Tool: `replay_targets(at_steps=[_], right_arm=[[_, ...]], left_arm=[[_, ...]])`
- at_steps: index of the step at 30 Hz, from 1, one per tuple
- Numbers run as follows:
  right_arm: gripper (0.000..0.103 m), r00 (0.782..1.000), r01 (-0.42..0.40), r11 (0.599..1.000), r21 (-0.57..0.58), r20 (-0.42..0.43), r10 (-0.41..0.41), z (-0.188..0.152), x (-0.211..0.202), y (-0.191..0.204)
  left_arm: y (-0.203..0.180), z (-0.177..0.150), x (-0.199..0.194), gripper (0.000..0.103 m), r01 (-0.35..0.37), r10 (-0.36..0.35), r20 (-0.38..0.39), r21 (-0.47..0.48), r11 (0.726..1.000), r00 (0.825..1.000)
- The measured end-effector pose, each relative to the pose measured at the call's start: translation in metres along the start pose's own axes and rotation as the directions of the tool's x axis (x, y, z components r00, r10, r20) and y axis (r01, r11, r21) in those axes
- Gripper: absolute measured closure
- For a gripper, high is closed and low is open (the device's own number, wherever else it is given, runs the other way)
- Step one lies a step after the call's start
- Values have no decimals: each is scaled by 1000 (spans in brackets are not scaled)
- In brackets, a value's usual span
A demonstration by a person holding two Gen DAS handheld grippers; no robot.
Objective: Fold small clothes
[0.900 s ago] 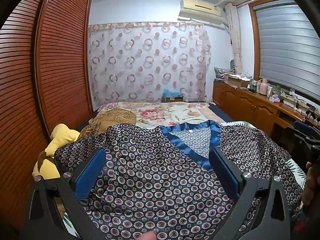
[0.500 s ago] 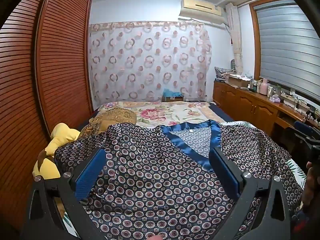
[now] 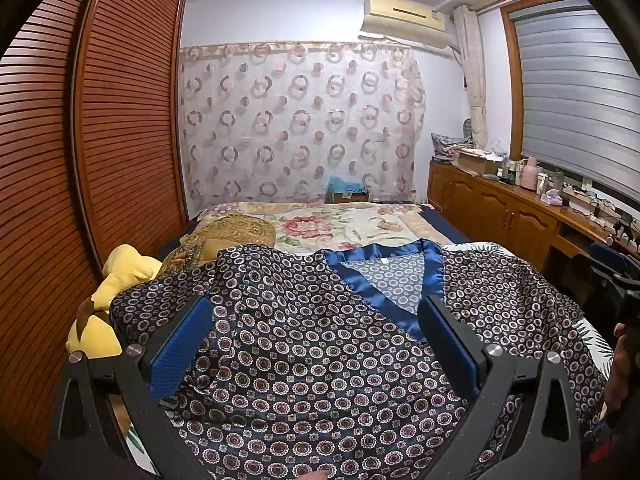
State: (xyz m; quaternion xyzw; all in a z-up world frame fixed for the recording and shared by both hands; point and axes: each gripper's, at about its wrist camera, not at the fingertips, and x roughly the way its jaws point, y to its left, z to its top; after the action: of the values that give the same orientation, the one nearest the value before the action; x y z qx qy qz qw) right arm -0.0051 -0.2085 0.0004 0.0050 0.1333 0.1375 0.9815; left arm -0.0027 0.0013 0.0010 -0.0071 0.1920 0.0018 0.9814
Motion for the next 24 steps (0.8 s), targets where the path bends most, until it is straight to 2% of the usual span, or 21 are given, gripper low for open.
replay_targets(at_steps=[24], right_arm=[[0, 1000, -1, 1000, -1, 0, 1, 1, 1, 1]], left_arm=[[1, 0, 2, 0, -5, 5, 2, -2, 1000, 1000]])
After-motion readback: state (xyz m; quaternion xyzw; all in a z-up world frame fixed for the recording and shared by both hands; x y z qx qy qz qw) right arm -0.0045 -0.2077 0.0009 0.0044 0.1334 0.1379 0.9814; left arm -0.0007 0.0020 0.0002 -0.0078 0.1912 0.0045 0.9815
